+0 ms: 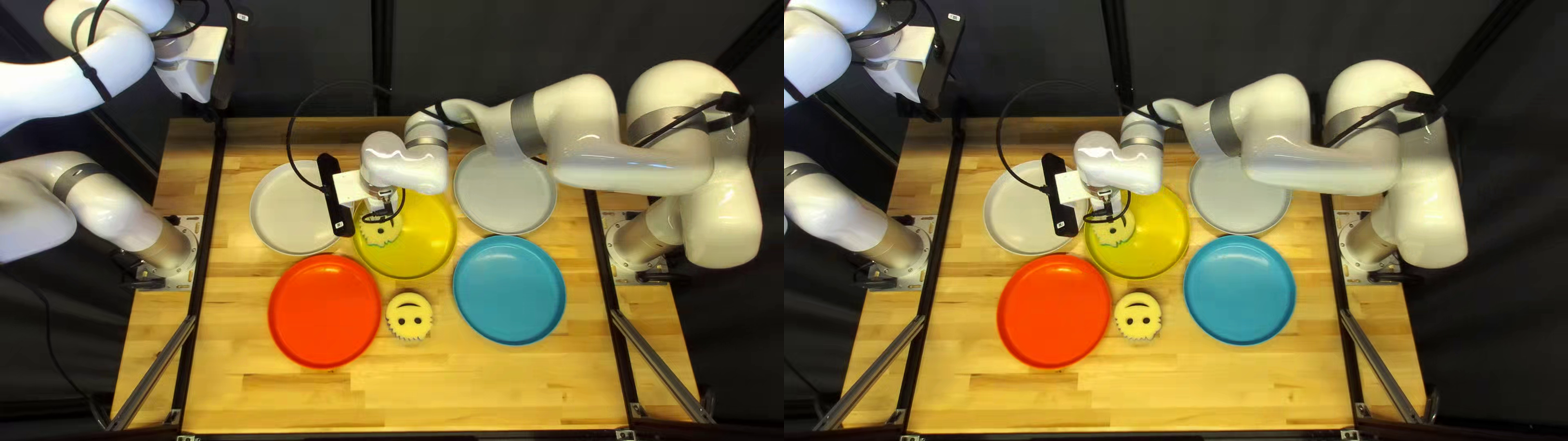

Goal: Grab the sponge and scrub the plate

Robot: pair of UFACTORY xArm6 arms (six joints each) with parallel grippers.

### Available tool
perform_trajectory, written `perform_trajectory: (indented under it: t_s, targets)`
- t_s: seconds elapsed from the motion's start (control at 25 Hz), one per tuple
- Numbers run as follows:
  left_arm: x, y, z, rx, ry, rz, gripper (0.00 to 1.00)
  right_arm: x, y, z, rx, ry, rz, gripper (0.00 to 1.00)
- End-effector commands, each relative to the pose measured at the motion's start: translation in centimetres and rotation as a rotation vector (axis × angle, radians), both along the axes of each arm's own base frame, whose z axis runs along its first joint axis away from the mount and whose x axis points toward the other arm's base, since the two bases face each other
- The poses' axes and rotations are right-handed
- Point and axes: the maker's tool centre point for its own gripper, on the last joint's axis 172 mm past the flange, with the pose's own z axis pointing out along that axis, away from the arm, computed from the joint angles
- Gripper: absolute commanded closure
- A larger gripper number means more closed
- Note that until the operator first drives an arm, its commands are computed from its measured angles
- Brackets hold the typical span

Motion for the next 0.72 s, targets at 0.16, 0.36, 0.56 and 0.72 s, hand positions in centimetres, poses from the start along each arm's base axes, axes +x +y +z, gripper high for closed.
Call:
perform_trajectory:
  t_s: [0.16,0.36,0.56,0.72]
  targets:
    - [0.0,0.0,0.0,0.000,0.000,0.000,0.00,-3.2,4.2,0.8,-0.018,-0.007,0.006,1.00]
    - [0.0,0.0,0.0,0.000,0.000,0.000,0.00,-5.9,5.7,0.8,-0.023,-0.002,0.003,1.00]
    - [0.0,0.0,0.0,0.000,0.000,0.000,0.00,-5.6,4.7,1.3,-0.026,-0.006,-0.006,1.00]
    - [0.0,0.0,0.0,0.000,0.000,0.000,0.00,-3.4,2.9,1.1,-0.022,-0.013,-0.007,1.00]
